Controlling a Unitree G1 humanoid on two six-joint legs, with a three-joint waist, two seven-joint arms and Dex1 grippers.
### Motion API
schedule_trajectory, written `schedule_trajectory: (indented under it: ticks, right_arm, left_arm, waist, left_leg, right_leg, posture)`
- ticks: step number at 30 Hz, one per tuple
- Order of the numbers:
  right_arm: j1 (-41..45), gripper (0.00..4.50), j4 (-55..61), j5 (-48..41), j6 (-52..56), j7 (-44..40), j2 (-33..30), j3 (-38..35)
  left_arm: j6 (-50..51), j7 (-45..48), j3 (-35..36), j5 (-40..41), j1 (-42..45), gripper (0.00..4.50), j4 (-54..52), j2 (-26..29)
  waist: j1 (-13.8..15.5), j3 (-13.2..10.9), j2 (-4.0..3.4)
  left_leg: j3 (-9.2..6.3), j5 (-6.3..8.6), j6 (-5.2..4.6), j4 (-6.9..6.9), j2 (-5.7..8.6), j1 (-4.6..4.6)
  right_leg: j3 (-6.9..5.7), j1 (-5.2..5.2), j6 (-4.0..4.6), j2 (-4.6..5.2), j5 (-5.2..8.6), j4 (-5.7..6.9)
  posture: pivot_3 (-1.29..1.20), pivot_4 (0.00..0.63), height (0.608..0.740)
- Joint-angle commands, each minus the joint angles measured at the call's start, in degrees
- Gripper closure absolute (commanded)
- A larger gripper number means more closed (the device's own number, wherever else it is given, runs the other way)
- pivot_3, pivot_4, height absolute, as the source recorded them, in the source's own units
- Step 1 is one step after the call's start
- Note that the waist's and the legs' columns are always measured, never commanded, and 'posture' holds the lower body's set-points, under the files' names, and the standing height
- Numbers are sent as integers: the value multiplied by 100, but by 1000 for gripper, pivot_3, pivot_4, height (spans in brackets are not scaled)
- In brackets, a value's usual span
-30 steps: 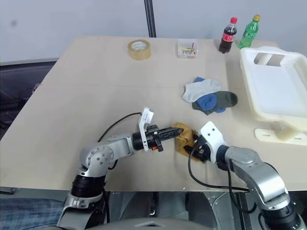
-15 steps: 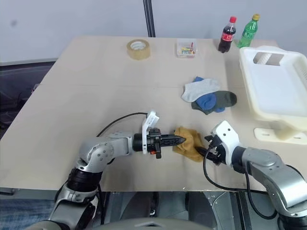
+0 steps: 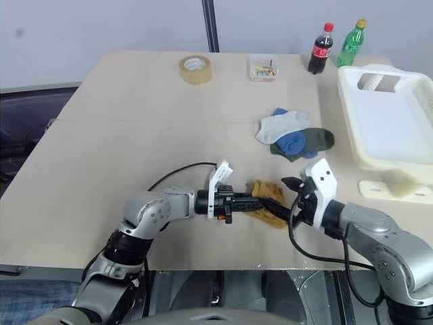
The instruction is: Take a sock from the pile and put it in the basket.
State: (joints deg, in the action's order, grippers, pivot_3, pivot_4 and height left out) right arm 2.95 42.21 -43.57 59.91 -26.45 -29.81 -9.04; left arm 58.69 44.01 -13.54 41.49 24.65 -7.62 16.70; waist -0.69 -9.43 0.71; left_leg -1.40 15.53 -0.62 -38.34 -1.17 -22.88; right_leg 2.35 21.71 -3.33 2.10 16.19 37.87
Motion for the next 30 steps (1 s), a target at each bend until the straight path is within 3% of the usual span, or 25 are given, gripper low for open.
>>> schedule_trajectory:
  ticks: [1,5,6,18,30]
  right_arm:
    - [244,0,98,-88,184,411,121,151]
    - [626,0,-21,-18,482,852,286,376]
    - [663,0,-31,28,547,892,237,438]
    - [960,0,-295,358,867,1213,116,825]
    - [711,0,-315,243,1483,1453,233,261]
  left_arm:
    - [-141,132,-25,-44,79,1670,-32,-37]
    - [-219,253,-147,-156,58,125,-58,-8]
    - [-207,253,-141,-142,48,43,-72,-17]
    - [-397,406,-258,-261,-61,43,-151,33]
    - [-538,666,-115,-152,-360,43,-434,398]
  waist:
    - [0,0,0]
    - [-2,0,-2]
    - [6,0,-1]
    - [-4,0,-2]
    - [-6,-1,-3]
  left_leg:
    - [0,0,0,0,0,0]
    - [1,0,1,0,1,1]
    - [-1,0,1,0,0,1]
    - [1,0,0,0,0,1]
    - [1,0,0,2,-3,0]
  right_leg:
    - [-1,0,0,0,0,0]
    - [0,1,1,-1,0,2]
    - [-1,0,1,-1,0,2]
    - [0,1,1,1,0,1]
    - [0,1,1,2,0,0]
  posture:
    - [0,150,740]
    - [0,150,740]
    - [0,150,740]
    - [0,150,740]
    - [0,150,740]
